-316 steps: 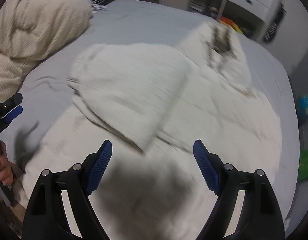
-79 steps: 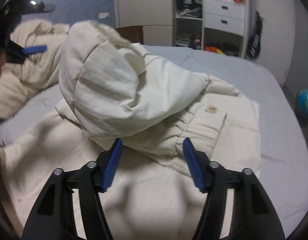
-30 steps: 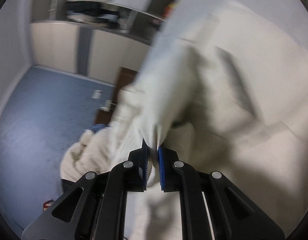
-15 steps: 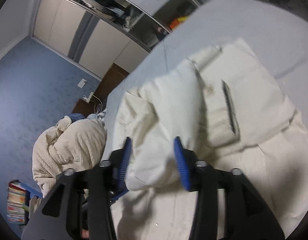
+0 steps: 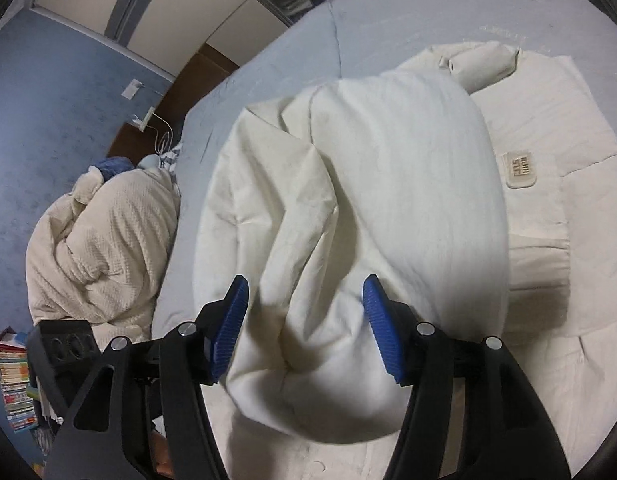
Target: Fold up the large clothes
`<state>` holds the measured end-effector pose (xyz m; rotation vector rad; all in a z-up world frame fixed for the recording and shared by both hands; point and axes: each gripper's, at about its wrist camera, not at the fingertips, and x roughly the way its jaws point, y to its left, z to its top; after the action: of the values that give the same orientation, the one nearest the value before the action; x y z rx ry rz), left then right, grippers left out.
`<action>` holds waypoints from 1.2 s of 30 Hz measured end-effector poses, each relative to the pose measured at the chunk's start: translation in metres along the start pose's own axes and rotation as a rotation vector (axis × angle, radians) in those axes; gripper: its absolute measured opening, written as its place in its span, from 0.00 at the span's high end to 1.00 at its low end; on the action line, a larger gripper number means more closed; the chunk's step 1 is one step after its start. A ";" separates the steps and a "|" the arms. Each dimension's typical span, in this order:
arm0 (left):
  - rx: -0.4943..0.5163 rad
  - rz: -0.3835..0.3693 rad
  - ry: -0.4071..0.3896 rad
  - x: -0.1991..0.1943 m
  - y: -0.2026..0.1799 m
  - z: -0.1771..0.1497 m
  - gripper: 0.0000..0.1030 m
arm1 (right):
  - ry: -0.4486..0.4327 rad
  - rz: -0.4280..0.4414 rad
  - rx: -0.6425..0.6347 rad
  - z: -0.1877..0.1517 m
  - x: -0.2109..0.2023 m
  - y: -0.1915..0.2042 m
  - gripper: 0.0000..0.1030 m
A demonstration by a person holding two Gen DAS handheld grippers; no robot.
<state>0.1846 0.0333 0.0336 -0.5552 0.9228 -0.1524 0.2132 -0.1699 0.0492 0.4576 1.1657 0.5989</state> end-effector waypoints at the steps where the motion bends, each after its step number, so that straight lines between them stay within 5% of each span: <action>1: 0.010 -0.004 -0.002 0.001 -0.002 0.001 0.79 | -0.001 0.004 -0.016 -0.001 0.001 -0.001 0.94; 5: 0.003 -0.040 -0.066 -0.014 0.010 0.001 0.89 | -0.087 0.137 -0.037 -0.015 -0.020 -0.005 0.96; 8: -0.084 -0.133 -0.102 -0.028 0.027 -0.009 0.89 | -0.159 0.230 0.000 -0.032 -0.042 -0.014 0.96; 17: -0.186 -0.083 -0.016 0.000 0.066 -0.055 0.90 | -0.121 0.209 -0.004 -0.083 -0.015 -0.043 0.92; 36: -0.243 -0.091 -0.008 -0.005 0.089 -0.073 0.89 | -0.124 0.146 0.074 -0.100 -0.020 -0.086 0.95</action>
<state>0.1147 0.0826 -0.0435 -0.8234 0.9145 -0.1201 0.1305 -0.2451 -0.0234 0.6383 1.0450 0.6460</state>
